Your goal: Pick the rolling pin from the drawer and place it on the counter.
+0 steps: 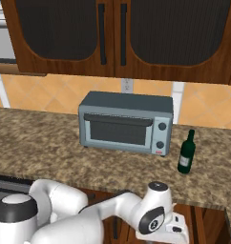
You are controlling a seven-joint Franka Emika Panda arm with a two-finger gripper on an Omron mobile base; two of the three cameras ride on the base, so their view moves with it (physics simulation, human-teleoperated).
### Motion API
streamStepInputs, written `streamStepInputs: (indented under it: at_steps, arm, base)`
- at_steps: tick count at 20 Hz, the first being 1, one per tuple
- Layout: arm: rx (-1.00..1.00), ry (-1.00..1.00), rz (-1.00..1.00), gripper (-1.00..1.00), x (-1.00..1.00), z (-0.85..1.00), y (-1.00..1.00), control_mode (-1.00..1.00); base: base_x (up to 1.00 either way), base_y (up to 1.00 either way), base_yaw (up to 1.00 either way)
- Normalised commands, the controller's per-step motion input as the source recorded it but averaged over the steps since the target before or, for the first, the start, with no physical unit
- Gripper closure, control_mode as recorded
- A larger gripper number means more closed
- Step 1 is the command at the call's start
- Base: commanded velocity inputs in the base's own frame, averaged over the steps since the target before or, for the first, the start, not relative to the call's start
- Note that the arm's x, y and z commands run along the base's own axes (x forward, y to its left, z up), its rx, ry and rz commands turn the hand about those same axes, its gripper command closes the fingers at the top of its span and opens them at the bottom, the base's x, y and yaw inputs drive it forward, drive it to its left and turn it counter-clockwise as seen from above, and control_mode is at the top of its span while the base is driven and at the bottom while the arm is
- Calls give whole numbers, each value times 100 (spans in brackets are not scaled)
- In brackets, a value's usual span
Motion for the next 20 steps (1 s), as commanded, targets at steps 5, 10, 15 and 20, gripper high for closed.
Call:
streamStepInputs:
  at_steps: [5,10,15,20]
  arm:
    - [0,22,0,-100,-43,-21,-3,-100]
    - [3,11,0,-100,-94,-16,-29,-100]
    - [13,2,-2,-100,-95,-8,-50,-100]
    - [18,-3,-4,-100,1,24,-19,-100]
  base:
    - [0,0,0]
    - [0,0,0]
    - [0,0,0]
    - [0,0,0]
